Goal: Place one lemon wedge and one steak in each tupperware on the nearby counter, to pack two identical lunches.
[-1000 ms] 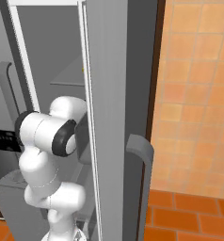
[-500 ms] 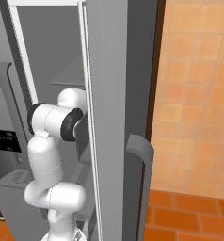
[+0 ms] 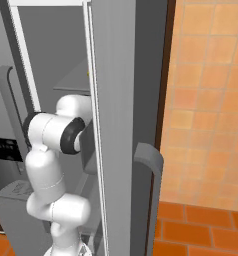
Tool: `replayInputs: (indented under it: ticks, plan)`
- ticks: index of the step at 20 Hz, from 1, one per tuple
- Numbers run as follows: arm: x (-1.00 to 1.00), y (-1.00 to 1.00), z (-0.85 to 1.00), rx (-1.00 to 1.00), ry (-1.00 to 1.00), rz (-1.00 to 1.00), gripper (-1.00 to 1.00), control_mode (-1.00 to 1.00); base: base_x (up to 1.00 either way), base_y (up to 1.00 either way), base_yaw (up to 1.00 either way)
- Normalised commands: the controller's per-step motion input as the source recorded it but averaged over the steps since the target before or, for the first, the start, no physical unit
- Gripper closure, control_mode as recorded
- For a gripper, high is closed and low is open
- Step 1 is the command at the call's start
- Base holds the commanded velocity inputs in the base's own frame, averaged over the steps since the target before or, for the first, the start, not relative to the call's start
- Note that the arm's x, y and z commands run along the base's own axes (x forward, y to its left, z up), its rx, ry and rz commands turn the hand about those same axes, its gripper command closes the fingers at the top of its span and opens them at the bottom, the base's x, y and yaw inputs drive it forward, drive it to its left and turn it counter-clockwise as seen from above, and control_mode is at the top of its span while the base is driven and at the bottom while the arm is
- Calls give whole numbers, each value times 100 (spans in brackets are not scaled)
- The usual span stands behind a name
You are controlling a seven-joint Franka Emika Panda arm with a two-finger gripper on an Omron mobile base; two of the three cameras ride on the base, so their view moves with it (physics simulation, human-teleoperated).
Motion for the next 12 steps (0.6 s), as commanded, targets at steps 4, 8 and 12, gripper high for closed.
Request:
replayInputs:
  ticks: [4, 8, 12]
  plan:
    - [-4, 0, 51, 0, -3, 0, -100, -100, 0, 0, 0]
    - [22, 9, 4, 0, 0, -2, -100, -100, 0, 0, 0]
    - [38, 26, -31, 0, 0, -8, -100, -100, 0, 0, 0]
